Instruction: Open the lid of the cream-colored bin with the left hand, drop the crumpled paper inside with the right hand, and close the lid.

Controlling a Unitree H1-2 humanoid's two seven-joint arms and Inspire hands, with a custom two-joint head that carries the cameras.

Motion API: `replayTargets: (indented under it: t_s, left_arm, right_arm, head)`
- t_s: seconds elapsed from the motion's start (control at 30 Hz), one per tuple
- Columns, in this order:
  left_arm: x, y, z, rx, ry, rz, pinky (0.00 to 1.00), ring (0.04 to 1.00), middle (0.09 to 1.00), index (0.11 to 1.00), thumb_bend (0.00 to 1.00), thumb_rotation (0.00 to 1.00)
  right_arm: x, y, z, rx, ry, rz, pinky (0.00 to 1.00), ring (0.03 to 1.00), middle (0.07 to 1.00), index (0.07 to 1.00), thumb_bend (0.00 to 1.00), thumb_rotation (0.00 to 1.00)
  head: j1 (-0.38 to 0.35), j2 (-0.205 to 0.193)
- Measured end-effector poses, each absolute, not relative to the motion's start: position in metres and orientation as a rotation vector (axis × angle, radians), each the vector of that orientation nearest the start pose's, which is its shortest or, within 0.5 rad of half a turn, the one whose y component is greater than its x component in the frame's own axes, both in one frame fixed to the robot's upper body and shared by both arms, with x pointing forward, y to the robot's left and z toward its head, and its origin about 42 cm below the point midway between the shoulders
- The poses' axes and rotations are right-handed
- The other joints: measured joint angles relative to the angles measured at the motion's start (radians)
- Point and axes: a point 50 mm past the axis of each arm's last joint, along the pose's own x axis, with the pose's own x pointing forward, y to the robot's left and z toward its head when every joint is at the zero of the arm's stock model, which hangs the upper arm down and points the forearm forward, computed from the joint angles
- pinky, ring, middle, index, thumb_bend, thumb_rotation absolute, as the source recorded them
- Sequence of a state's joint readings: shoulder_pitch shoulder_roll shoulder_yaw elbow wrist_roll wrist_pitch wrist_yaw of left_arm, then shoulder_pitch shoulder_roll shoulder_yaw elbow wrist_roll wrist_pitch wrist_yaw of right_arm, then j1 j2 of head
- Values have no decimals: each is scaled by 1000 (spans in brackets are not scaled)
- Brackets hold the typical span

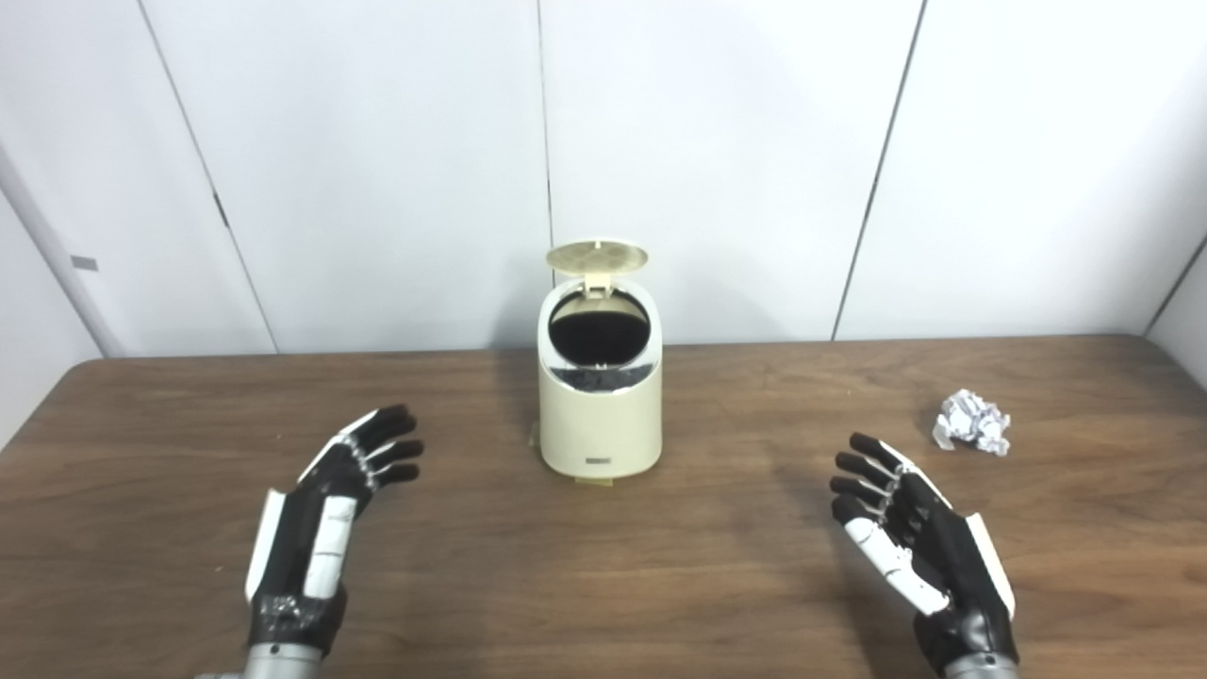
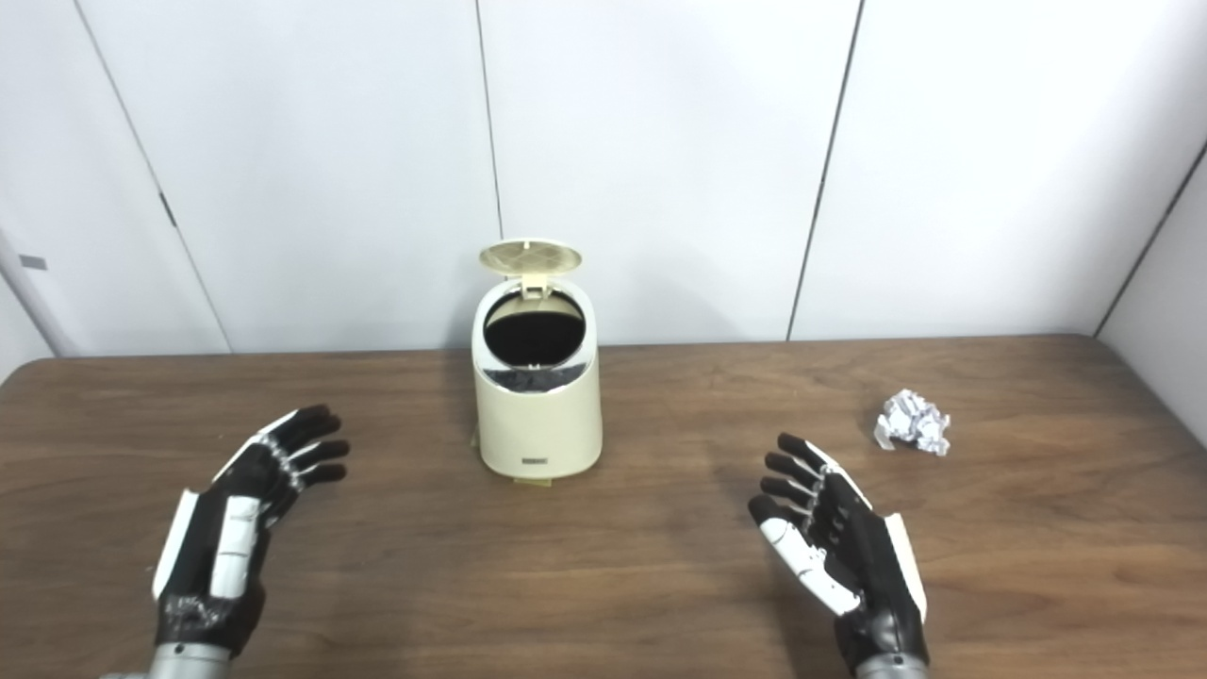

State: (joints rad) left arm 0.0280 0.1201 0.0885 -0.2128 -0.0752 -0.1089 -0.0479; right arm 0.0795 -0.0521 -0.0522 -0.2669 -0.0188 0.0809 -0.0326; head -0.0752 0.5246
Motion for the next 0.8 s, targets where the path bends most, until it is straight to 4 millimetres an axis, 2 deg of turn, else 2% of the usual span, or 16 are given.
replayTargets:
  t_s: [0.2,0.3,0.4,0.47,0.5,0.57,0.6,0.67,0.77,0.8]
  left_arm:
    - [267,268,155,64,-288,26,720,783,818,830,721,883]
    - [267,269,151,63,-271,25,726,779,817,831,717,881]
    - [263,269,144,71,-251,28,743,781,822,839,731,888]
    - [261,269,141,75,-238,27,783,799,839,853,722,893]
    - [261,269,140,76,-238,27,790,802,841,856,720,894]
    - [261,269,140,79,-238,29,805,806,844,862,705,894]
    - [261,269,140,81,-238,30,807,807,844,862,703,894]
    - [261,268,140,101,-236,30,822,803,842,866,695,903]
    - [261,266,138,113,-228,26,843,809,846,868,696,907]
    - [261,266,137,113,-226,25,843,809,846,867,691,903]
  right_arm:
    - [255,-245,144,-80,-119,-102,644,747,787,810,464,441]
    - [255,-247,146,-90,-137,-108,634,742,786,805,493,439]
    - [252,-249,158,-158,-198,-135,611,722,781,784,576,459]
    - [249,-255,169,-207,-259,-154,647,750,798,788,666,456]
    - [249,-259,174,-230,-289,-160,654,756,801,788,679,454]
    - [250,-270,180,-290,-315,-182,729,805,814,791,804,506]
    - [251,-275,184,-320,-324,-188,743,815,818,791,822,511]
    - [254,-283,195,-413,-346,-199,704,820,835,805,873,503]
    - [264,-293,221,-574,-382,-226,685,826,846,809,933,495]
    - [267,-295,227,-614,-383,-238,710,838,852,813,947,486]
  head:
    - [-6,3]
    - [-6,6]
    - [-15,9]
    - [-21,11]
    - [-21,11]
    - [-25,12]
    - [-25,14]
    - [-25,14]
    - [-25,14]
    - [-29,14]
